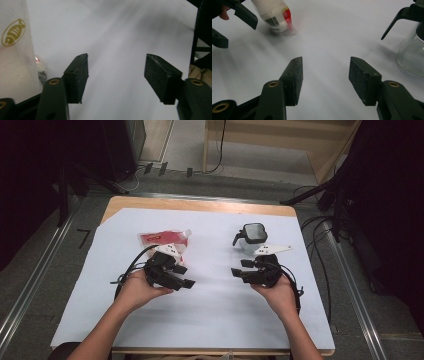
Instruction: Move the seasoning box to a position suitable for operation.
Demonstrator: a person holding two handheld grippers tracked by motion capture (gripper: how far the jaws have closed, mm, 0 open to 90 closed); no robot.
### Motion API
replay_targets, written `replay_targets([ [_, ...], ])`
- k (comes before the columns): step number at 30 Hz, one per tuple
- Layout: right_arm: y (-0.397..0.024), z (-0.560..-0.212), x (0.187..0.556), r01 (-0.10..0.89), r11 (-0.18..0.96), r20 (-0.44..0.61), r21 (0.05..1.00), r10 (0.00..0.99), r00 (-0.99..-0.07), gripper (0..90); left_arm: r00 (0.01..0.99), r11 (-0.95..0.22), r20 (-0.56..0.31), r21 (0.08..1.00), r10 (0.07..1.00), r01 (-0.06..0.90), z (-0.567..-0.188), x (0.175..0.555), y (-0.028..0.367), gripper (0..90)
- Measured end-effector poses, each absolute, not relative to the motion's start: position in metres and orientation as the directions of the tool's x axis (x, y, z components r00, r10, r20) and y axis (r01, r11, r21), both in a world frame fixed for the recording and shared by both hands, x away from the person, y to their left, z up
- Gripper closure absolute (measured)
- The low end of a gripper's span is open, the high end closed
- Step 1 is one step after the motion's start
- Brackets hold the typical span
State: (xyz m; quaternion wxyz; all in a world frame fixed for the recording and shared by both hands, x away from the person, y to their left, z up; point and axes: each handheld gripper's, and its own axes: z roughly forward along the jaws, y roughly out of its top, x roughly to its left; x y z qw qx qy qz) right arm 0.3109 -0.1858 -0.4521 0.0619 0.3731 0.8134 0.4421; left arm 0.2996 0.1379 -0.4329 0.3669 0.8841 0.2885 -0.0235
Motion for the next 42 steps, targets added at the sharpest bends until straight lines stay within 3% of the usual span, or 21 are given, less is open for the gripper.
replay_targets([
  [3,-0.185,-0.452,0.311,0.549,0.336,0.223,0.765,0.662,-0.716,44.2,0.843,-0.581,-0.229,0.637,0.486,0.508,-0.432,0.298,0.138,45.1],
  [13,-0.181,-0.455,0.310,0.547,0.371,0.206,0.750,0.655,-0.727,43.1,0.845,-0.553,-0.257,0.660,0.469,0.508,-0.431,0.300,0.144,42.3],
  [26,-0.178,-0.457,0.315,0.549,0.370,0.203,0.749,0.661,-0.722,42.6,0.858,-0.566,-0.196,0.679,0.474,0.467,-0.429,0.298,0.145,38.5],
  [35,-0.183,-0.455,0.315,0.560,0.352,0.212,0.750,0.674,-0.708,42.1,0.863,-0.568,-0.203,0.680,0.462,0.464,-0.427,0.296,0.146,38.8],
  [38,-0.188,-0.455,0.315,0.556,0.351,0.201,0.754,0.683,-0.703,41.1,0.856,-0.532,-0.266,0.691,0.442,0.489,-0.422,0.295,0.144,38.7],
  [42,-0.196,-0.453,0.316,0.560,0.323,0.201,0.763,0.705,-0.680,39.9,0.868,-0.559,-0.241,0.684,0.434,0.470,-0.423,0.294,0.142,38.6],
])
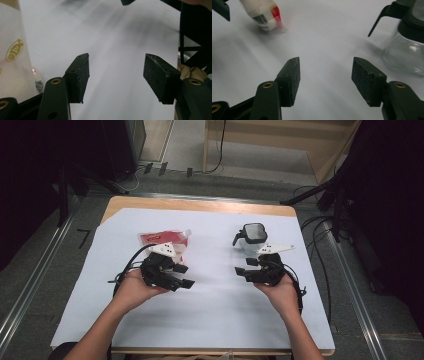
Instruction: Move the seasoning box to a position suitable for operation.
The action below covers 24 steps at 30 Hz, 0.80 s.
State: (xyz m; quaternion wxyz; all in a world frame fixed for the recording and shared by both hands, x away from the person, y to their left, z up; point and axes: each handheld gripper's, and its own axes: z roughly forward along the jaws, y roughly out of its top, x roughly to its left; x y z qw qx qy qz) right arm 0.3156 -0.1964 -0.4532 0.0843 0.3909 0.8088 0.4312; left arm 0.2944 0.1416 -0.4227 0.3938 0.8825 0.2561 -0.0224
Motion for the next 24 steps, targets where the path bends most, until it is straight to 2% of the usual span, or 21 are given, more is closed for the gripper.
replay_targets([
  [5,-0.206,-0.453,0.320,0.570,0.288,0.204,0.769,0.735,-0.646,38.0,0.874,-0.569,-0.234,0.682,0.426,0.460,-0.424,0.293,0.140,38.7],
  [9,-0.215,-0.457,0.326,0.588,0.271,0.215,0.762,0.751,-0.624,41.0,0.878,-0.575,-0.225,0.682,0.423,0.451,-0.423,0.292,0.139,38.8],
  [16,-0.224,-0.460,0.336,0.598,0.227,0.210,0.769,0.793,-0.572,37.5,0.877,-0.571,-0.228,0.684,0.424,0.454,-0.423,0.293,0.140,39.0],
  [23,-0.228,-0.466,0.343,0.613,0.231,0.204,0.755,0.806,-0.556,38.0,0.873,-0.577,-0.231,0.674,0.430,0.462,-0.422,0.291,0.139,39.1],
  [24,-0.231,-0.468,0.347,0.607,0.221,0.194,0.763,0.818,-0.542,35.6,0.874,-0.582,-0.225,0.671,0.431,0.460,-0.421,0.290,0.139,39.0],
])
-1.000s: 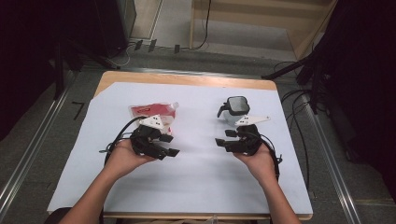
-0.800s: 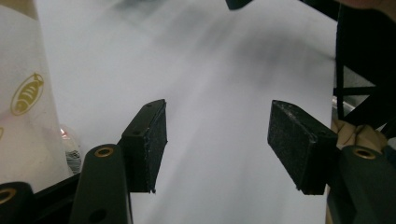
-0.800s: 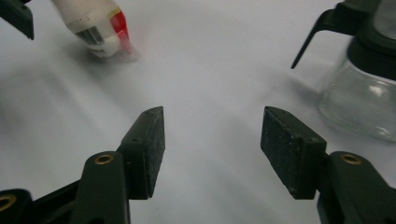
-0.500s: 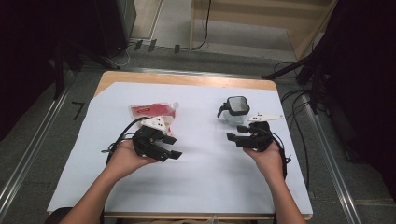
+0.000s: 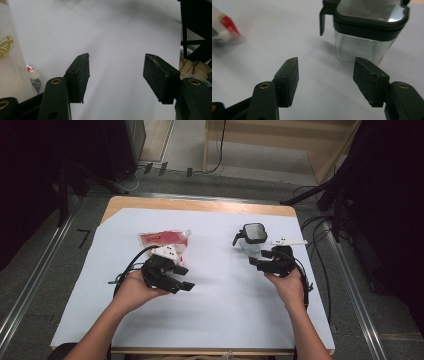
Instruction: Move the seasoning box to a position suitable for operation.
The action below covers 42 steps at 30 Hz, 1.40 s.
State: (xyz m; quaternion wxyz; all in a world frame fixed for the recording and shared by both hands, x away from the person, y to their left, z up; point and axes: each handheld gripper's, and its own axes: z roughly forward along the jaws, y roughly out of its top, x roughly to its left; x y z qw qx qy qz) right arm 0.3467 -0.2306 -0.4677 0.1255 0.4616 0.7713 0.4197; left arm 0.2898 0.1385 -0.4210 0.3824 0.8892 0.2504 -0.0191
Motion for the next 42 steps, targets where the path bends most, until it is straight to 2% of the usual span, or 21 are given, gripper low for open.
replay_targets([
  [6,-0.234,-0.472,0.358,0.629,0.176,0.211,0.758,0.845,-0.491,26.3,0.873,-0.584,-0.220,0.669,0.435,0.460,-0.421,0.287,0.138,39.0],
  [8,-0.231,-0.472,0.361,0.622,0.141,0.217,0.771,0.859,-0.464,15.2,0.871,-0.584,-0.217,0.668,0.440,0.461,-0.421,0.287,0.140,39.4],
  [11,-0.229,-0.473,0.363,0.613,0.142,0.190,0.777,0.876,-0.444,13.0,0.867,-0.571,-0.225,0.675,0.445,0.468,-0.421,0.286,0.142,39.6],
  [12,-0.227,-0.475,0.367,0.618,0.121,0.189,0.777,0.891,-0.412,8.6,0.865,-0.573,-0.221,0.672,0.450,0.469,-0.421,0.285,0.143,39.5],
  [13,-0.227,-0.476,0.369,0.616,0.110,0.196,0.780,0.892,-0.408,7.9,0.865,-0.573,-0.221,0.672,0.450,0.469,-0.421,0.285,0.143,39.6],
  [18,-0.228,-0.482,0.376,0.622,0.032,0.239,0.783,0.907,-0.348,6.9,0.861,-0.567,-0.227,0.671,0.455,0.477,-0.421,0.284,0.145,39.5],
  [36,-0.196,-0.505,0.406,0.570,0.100,0.105,0.816,0.943,-0.315,5.1,0.862,-0.579,-0.239,0.657,0.448,0.482,-0.424,0.283,0.143,39.5],
  [42,-0.196,-0.514,0.414,0.581,0.054,0.145,0.812,0.946,-0.290,6.0,0.862,-0.574,-0.246,0.660,0.444,0.484,-0.425,0.285,0.145,39.6],
])
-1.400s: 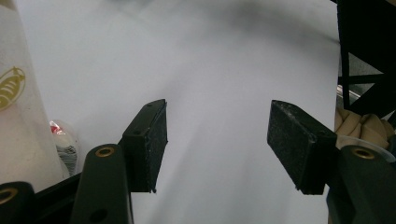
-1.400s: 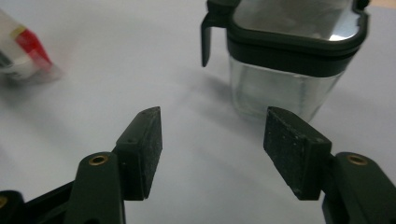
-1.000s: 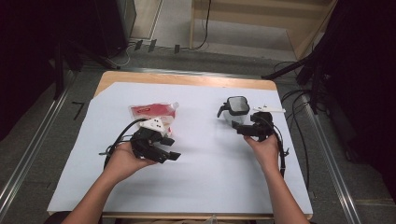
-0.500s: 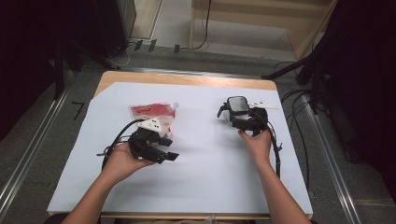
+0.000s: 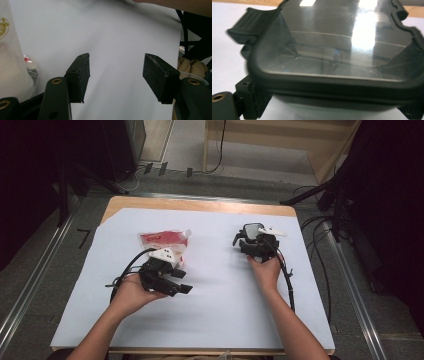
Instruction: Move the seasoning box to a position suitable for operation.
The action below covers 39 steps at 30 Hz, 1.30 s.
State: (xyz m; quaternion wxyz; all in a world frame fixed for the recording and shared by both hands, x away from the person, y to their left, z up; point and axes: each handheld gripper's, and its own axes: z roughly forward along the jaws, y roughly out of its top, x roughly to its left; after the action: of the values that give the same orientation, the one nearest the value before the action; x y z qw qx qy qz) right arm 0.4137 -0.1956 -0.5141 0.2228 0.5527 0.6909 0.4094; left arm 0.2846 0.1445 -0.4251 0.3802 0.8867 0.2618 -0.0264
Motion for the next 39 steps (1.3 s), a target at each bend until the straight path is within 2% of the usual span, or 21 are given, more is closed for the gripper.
replay_targets([
  [2,-0.196,-0.516,0.417,0.581,0.015,0.178,0.814,0.945,-0.274,6.9,0.860,-0.572,-0.245,0.661,0.447,0.486,-0.425,0.284,0.145,39.7],
  [7,-0.197,-0.518,0.419,0.570,0.024,0.171,0.821,0.943,-0.285,9.2,0.859,-0.572,-0.246,0.660,0.449,0.487,-0.426,0.284,0.145,39.9],
  [14,-0.197,-0.515,0.416,0.544,0.116,0.076,0.831,0.945,-0.318,13.6,0.861,-0.573,-0.240,0.662,0.449,0.483,-0.428,0.285,0.145,39.8],
  [29,-0.202,-0.506,0.414,0.548,0.093,0.103,0.831,0.943,-0.315,15.1,0.862,-0.578,-0.237,0.658,0.449,0.482,-0.430,0.287,0.145,40.7],
  [39,-0.198,-0.487,0.402,0.535,0.121,0.111,0.836,0.918,-0.381,15.2,0.863,-0.585,-0.247,0.650,0.440,0.484,-0.430,0.290,0.144,40.3],
])
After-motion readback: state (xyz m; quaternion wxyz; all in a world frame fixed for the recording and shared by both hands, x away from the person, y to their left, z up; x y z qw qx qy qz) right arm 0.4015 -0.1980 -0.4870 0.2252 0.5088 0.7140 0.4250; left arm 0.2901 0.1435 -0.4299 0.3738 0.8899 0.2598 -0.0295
